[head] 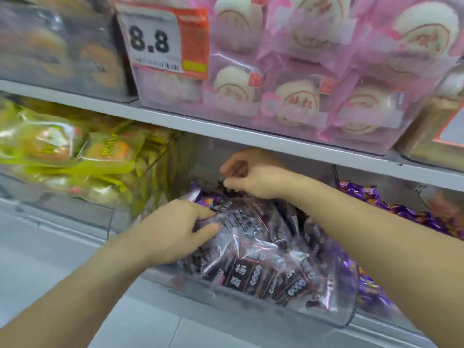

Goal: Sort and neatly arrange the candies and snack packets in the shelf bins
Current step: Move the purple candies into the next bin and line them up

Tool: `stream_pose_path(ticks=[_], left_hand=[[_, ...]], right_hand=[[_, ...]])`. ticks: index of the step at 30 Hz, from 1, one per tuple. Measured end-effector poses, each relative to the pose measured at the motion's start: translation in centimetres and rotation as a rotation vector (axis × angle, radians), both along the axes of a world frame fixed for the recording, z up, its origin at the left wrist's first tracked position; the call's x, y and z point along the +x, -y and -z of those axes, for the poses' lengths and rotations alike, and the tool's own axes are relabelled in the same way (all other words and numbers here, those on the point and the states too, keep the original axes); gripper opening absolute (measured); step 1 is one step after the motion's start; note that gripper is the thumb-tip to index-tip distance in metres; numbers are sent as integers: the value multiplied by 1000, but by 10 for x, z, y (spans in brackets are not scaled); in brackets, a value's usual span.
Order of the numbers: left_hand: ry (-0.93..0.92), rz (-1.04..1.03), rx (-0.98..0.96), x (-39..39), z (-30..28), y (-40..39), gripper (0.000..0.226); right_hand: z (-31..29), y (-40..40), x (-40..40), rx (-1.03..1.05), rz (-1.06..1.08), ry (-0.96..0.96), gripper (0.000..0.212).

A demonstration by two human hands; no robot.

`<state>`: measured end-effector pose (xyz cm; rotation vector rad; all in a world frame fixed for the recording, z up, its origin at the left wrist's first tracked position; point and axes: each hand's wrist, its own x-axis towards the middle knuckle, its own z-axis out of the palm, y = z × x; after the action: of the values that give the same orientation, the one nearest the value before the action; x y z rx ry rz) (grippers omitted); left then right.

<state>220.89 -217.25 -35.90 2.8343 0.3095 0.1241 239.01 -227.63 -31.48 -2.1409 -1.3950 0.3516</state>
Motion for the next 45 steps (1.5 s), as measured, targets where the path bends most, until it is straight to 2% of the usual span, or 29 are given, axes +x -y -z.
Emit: stream_pose_path(ticks=[3, 6, 12, 16, 18, 20, 23, 25, 28, 30, 32, 34, 36, 38, 42, 45], left_hand=[[-6, -7, -47, -6, 3, -1, 55], [31, -4, -59, -7, 8, -2, 55], [72, 1, -114, -6, 9, -3, 38], [168, -124, -152, -8, 8, 1, 39], [325, -214, -308, -8, 8, 3, 23], [548, -350, -554, -7, 5, 2, 11], [707, -451, -815, -5, -3, 3, 34], [713, -436, -887, -6, -14, 9, 30], [727, -454, -818, -13, -21, 6, 9], [676, -546, -773, -20, -16, -3, 5], [591, -616, -713, -23, -10, -8, 9], [530, -632, -630, -23, -7, -8, 13], [471, -624, -563, -21, -5, -8, 18], [427, -619, -542, -21, -5, -9, 20], [419, -605, -559, -20, -4, -9, 22], [427, -599, -581, -21, -3, -9, 24]], right_hand=[[6, -39, 5, -137, -136, 16, 33], [16, -55, 0, -294, -229, 204, 33], [32, -54, 5, -254, -373, 371, 28], [35, -42, 9, -177, -304, 338, 11], [30, -31, 12, -109, -198, 226, 5], [19, -16, 13, -38, -100, -80, 6], [8, 2, -3, 58, -130, -502, 12], [9, 3, -20, 81, -218, -671, 11], [10, -6, -17, 53, -298, -804, 18], [13, -19, 3, 65, -241, -707, 27], [14, -33, 17, 61, -171, -397, 32], [18, -49, 17, -18, -243, -87, 40], [26, -65, 10, -143, -345, 135, 52], [35, -78, 7, -197, -370, 261, 57], [40, -86, 9, -100, -388, 437, 30], [39, -78, 11, -69, -363, 402, 24]])
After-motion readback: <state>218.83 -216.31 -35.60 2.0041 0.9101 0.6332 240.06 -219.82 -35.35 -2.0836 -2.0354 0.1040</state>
